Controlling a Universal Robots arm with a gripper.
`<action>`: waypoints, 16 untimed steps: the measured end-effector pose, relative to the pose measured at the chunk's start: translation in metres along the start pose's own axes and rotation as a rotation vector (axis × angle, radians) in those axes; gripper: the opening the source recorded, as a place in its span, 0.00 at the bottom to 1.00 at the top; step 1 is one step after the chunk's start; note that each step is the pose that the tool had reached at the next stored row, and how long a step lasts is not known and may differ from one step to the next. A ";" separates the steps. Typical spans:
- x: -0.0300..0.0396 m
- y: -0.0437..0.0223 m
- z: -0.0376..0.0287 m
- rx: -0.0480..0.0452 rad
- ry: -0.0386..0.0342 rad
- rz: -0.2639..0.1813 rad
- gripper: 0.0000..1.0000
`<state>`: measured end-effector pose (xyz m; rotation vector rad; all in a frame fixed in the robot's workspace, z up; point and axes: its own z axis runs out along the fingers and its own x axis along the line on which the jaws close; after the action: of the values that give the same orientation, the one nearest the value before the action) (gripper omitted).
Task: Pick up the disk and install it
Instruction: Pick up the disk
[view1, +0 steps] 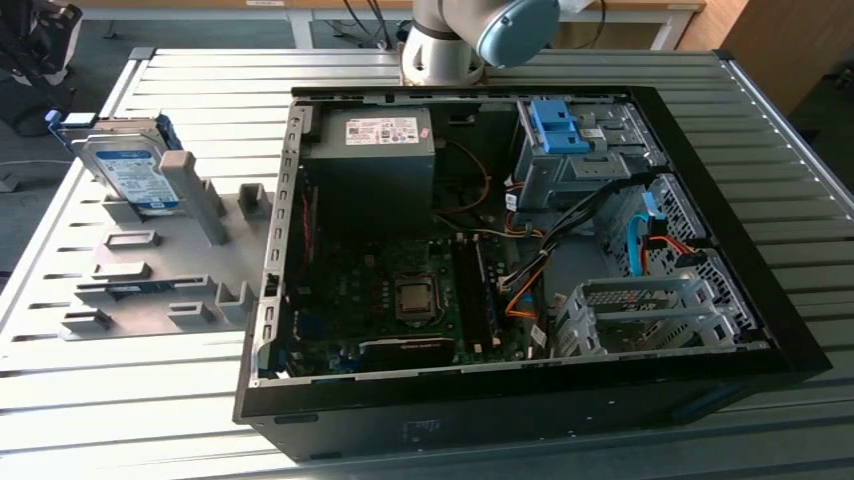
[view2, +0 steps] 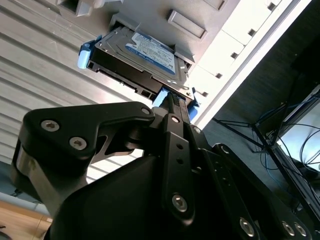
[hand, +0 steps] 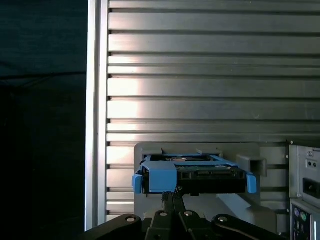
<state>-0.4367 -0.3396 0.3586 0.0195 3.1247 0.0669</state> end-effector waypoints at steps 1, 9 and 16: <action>0.0000 0.0000 0.0000 0.0000 0.0001 -0.002 0.11; 0.0000 0.0000 0.0000 -0.0003 0.0007 -0.016 0.11; 0.0000 0.0000 0.0000 -0.0004 0.0012 -0.027 0.11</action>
<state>-0.4368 -0.3396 0.3586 -0.0235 3.1252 0.0672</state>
